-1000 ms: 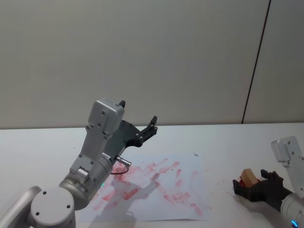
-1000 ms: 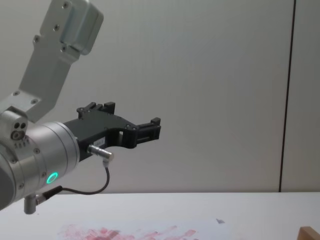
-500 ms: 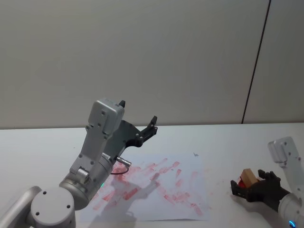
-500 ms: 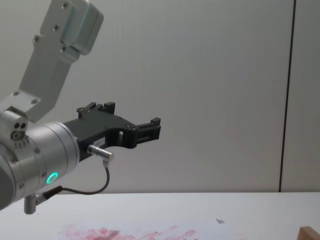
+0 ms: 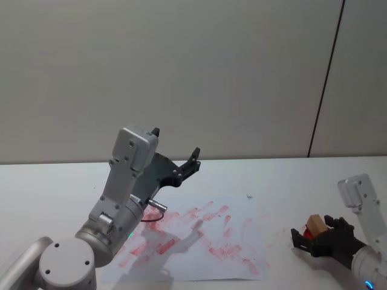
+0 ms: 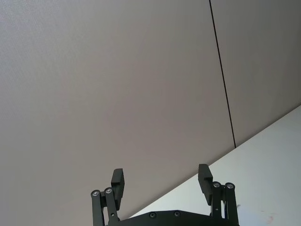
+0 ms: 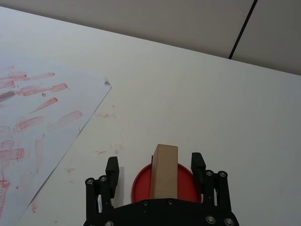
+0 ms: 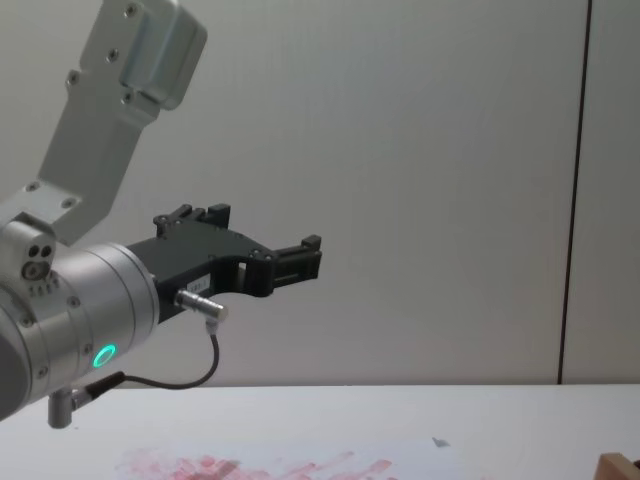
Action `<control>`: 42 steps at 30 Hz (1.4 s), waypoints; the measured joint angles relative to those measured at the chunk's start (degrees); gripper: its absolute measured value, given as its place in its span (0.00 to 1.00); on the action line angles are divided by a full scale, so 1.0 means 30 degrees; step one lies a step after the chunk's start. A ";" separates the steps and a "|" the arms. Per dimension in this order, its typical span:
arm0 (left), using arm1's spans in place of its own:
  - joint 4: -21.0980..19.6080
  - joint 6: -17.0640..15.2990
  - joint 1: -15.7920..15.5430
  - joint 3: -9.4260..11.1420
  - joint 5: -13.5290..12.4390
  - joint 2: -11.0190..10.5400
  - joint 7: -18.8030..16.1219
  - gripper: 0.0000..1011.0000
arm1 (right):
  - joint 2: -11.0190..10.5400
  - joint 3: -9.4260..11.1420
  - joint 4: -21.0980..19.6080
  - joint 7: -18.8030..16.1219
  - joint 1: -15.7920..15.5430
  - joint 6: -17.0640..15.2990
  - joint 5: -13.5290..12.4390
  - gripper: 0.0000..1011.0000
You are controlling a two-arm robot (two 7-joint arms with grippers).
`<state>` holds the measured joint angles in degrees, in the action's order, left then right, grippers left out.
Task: Use the one hand to pick up the stamp and affix it onto the A4 paper.
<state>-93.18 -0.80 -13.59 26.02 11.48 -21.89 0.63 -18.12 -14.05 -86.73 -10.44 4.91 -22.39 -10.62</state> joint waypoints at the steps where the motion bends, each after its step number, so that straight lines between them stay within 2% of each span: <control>1: 0.0001 0.0001 0.0000 0.0000 -0.0001 -0.0001 0.0000 0.99 | 0.0007 -0.0006 0.0000 -0.0006 0.0001 0.0008 0.0011 0.95; 5: 0.0001 0.0000 0.0000 0.0000 -0.0001 -0.0001 -0.0001 0.99 | 0.0020 -0.0017 0.0000 -0.0016 0.0001 0.0022 0.0034 0.82; 9: 0.0000 0.0000 0.0000 0.0001 0.0000 -0.0001 0.0000 0.99 | 0.0026 -0.0022 0.0000 -0.0023 0.0002 0.0027 0.0046 0.76; 11: 0.0000 0.0000 0.0000 0.0000 -0.0001 -0.0001 -0.0001 0.99 | 0.0031 -0.0027 -0.0002 -0.0030 0.0001 0.0033 0.0054 0.67; 12: 0.0000 0.0001 0.0000 0.0000 0.0000 -0.0001 -0.0001 0.99 | 0.0031 -0.0028 -0.0003 -0.0030 0.0002 0.0033 0.0056 0.67; 13: 0.0000 0.0000 0.0000 0.0001 -0.0001 0.0000 -0.0001 0.99 | 0.0033 -0.0029 -0.0004 -0.0033 0.0001 0.0035 0.0057 0.60; 17: 0.0001 0.0000 0.0000 0.0000 0.0000 -0.0001 -0.0001 0.99 | 0.0039 -0.0038 -0.0008 -0.0040 0.0002 0.0043 0.0066 0.50; 18: 0.0000 0.0000 0.0000 0.0001 0.0000 -0.0001 0.0000 0.99 | 0.0042 -0.0039 -0.0011 -0.0041 0.0002 0.0046 0.0069 0.44; 19: 0.0000 0.0000 0.0000 0.0001 -0.0001 -0.0001 -0.0001 0.99 | 0.0043 -0.0042 -0.0012 -0.0042 0.0001 0.0048 0.0071 0.44; 21: 0.0001 0.0000 0.0000 0.0000 0.0000 -0.0001 -0.0001 0.99 | 0.0045 -0.0044 -0.0016 -0.0043 0.0002 0.0052 0.0075 0.34; 22: 0.0000 0.0000 0.0000 0.0000 0.0000 -0.0001 -0.0001 0.99 | 0.0047 -0.0044 -0.0018 -0.0043 0.0002 0.0055 0.0078 0.34; 26: 0.0000 0.0000 0.0000 0.0000 -0.0001 -0.0001 -0.0001 0.99 | 0.0050 -0.0044 -0.0021 -0.0048 0.0001 0.0063 0.0084 0.22; 33: 0.0000 0.0000 0.0000 0.0000 -0.0001 -0.0001 -0.0001 0.99 | 0.0049 -0.0044 -0.0071 -0.0165 0.0054 0.0242 0.0160 0.22; 42: 0.0001 0.0000 0.0000 0.0001 0.0000 -0.0001 -0.0001 0.99 | 0.0309 -0.0213 -0.0382 -0.0996 0.0539 0.1110 0.0454 0.22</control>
<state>-93.17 -0.80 -13.59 26.02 11.48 -21.89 0.63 -17.19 -14.69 -87.88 -13.42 6.53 -19.06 -9.26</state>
